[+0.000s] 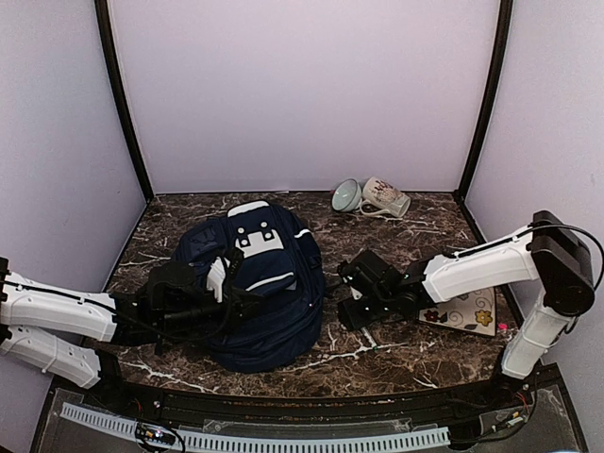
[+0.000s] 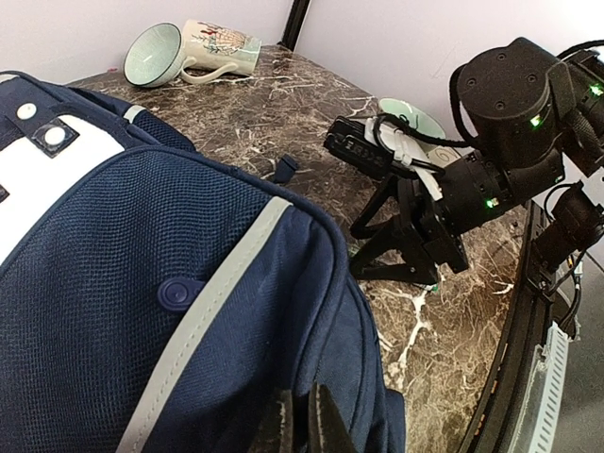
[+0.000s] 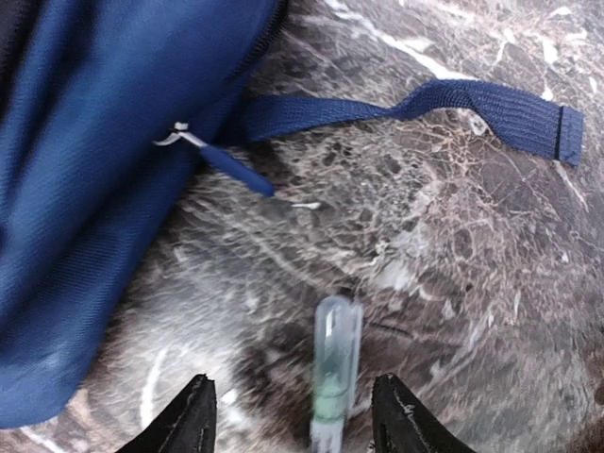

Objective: Pack the student bag
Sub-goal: Move the pen to the center of the board, then pick up the pen from the center of the board.

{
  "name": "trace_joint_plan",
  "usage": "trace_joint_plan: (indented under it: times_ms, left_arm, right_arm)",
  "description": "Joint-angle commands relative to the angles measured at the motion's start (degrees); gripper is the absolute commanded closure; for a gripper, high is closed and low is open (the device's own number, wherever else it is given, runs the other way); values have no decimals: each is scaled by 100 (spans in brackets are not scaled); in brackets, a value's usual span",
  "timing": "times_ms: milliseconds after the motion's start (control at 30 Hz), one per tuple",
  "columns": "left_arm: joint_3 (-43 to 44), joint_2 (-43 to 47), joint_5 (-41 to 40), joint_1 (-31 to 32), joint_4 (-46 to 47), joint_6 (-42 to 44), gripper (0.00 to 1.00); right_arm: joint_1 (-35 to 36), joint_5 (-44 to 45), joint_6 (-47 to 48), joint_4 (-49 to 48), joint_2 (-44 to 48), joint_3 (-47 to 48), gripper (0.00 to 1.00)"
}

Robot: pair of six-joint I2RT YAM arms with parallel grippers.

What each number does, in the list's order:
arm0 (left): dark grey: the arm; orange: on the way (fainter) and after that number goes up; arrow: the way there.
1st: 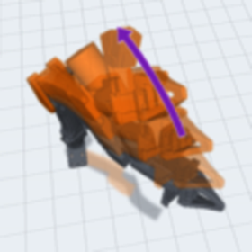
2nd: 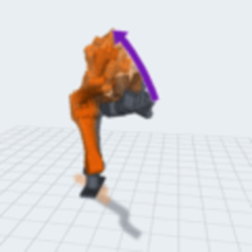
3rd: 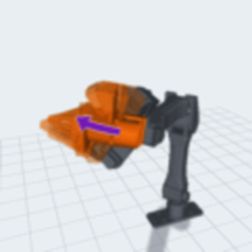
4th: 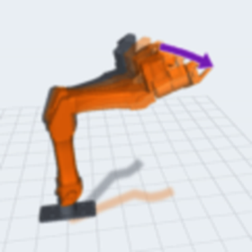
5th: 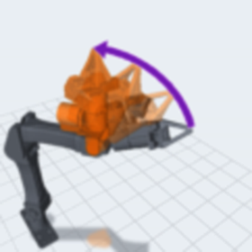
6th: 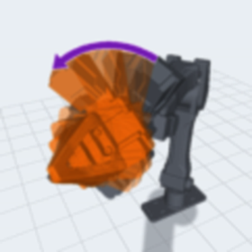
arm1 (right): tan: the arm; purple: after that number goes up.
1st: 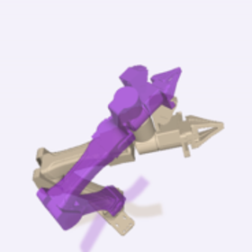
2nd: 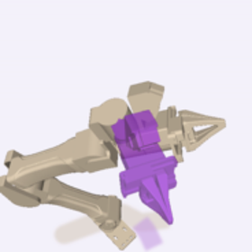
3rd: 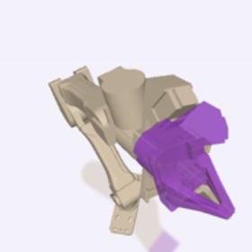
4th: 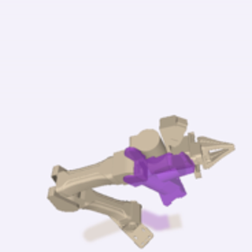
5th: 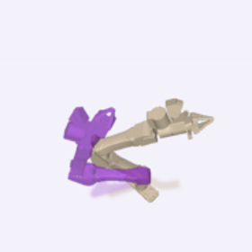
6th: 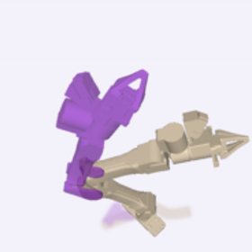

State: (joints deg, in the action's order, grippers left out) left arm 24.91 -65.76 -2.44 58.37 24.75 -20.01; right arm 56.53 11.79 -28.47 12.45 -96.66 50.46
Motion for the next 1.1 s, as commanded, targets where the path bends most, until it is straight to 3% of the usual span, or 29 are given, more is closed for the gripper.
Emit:
trace_joint_plan:
  times_ms: [0,367,667,1067]
  left_arm:
    - [-141,216,23,34,124,-117,100]
    - [-179,273,-33,34,122,-134,100]
    - [-189,265,1,34,138,-152,100]
    - [-222,404,16,34,74,-167,100]
  right_arm:
    - [172,62,-38,133,486,-27,41]
    - [463,-87,-512,377,1452,-737,42]
    - [857,81,-1026,981,1343,-934,48]
    - [1026,365,-1129,1064,964,-1002,58]
